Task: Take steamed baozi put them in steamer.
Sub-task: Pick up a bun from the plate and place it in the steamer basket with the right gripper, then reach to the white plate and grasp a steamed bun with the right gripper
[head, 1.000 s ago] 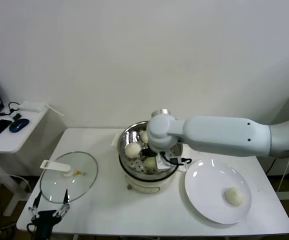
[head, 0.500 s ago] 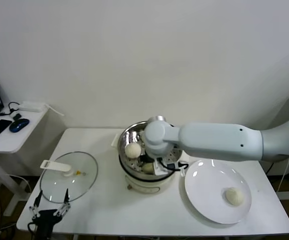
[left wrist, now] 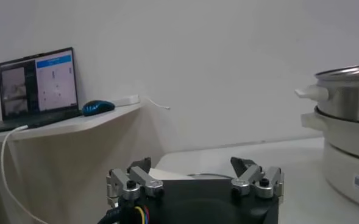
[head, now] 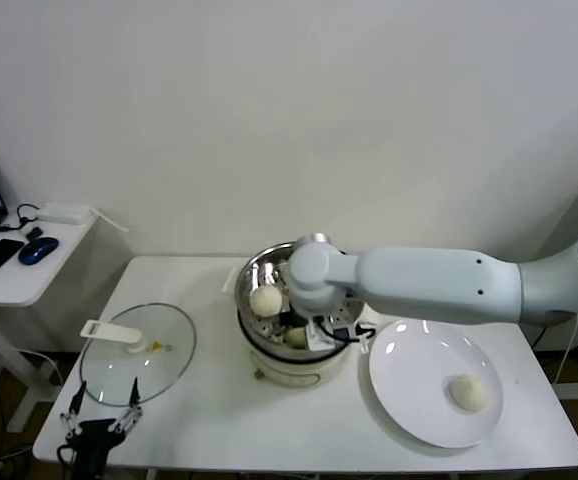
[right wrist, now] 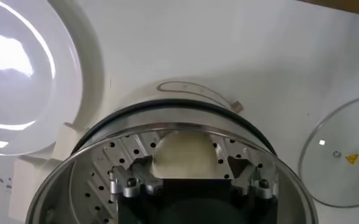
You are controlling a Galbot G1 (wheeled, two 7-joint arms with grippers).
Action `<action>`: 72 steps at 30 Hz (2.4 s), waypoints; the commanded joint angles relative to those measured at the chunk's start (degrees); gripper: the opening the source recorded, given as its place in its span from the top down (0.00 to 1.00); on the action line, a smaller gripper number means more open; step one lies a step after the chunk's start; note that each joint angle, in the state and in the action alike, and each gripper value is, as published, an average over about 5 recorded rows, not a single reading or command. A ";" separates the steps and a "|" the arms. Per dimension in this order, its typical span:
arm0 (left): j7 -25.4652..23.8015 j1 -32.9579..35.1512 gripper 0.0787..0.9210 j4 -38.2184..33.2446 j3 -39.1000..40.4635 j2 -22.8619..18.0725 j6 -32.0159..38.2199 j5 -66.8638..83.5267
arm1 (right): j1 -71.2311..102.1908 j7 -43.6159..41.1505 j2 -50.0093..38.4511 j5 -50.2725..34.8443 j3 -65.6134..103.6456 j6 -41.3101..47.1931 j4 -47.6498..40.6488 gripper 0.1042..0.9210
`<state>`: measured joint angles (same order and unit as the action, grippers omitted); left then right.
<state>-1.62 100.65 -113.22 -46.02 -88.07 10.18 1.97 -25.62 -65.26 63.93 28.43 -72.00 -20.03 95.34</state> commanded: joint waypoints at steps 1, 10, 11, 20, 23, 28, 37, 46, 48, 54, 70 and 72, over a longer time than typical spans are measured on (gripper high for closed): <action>0.03 -0.01 0.12 0.01 0.06 -0.07 -0.01 -0.04 | -0.61 -1.09 -0.07 -4.00 1.44 -1.59 -1.06 0.12; 0.02 -0.31 0.12 -0.17 0.38 -0.25 -0.24 -0.12 | -10.20 -3.78 -4.30 -17.07 1.40 -2.20 -2.53 0.12; 0.01 -0.38 0.12 -0.22 0.41 -0.26 -0.30 -0.14 | -11.87 -3.94 -5.08 -19.10 1.02 -1.85 -2.78 0.12; 0.25 -0.54 0.12 -0.41 0.39 0.33 -0.06 0.00 | -28.16 0.49 -13.50 -48.27 -13.55 17.09 -4.28 0.12; 0.56 -0.69 0.12 -1.06 0.34 0.57 0.29 0.11 | -30.68 3.23 -17.23 -59.72 -18.80 25.37 -4.88 0.12; 0.72 -1.09 0.12 -1.81 0.62 1.06 0.78 0.14 | -31.31 2.24 -23.62 -62.41 -24.61 31.62 -7.38 0.12; 0.52 -1.63 0.12 -1.51 1.10 1.51 1.56 -0.70 | -23.08 1.38 -36.54 -53.70 -24.78 34.28 -9.42 0.12; 0.29 -1.34 0.12 -1.62 1.34 1.12 1.55 -1.47 | -1.57 2.98 -43.72 -41.67 -10.05 35.99 -8.98 0.12; 0.25 -1.24 0.12 -1.41 1.34 0.99 1.62 -1.67 | 3.24 3.08 -44.08 -40.01 -6.69 36.01 -9.74 0.12; 0.20 -1.10 0.12 -0.68 1.40 0.68 1.67 -1.84 | 13.65 3.69 -43.62 -37.40 1.25 36.20 -11.62 0.12; -0.19 -1.47 0.12 0.06 1.35 0.68 0.91 -0.64 | 19.78 4.95 -38.88 -36.58 5.63 36.60 -14.64 0.12; -0.18 -1.54 0.12 0.15 1.32 0.68 0.90 -0.63 | 19.80 5.06 -38.56 -36.41 5.57 36.56 -14.93 0.12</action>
<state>-1.80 99.19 -113.39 -44.67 -87.42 11.22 1.08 -11.41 -60.72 24.46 -9.55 -70.01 15.99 81.85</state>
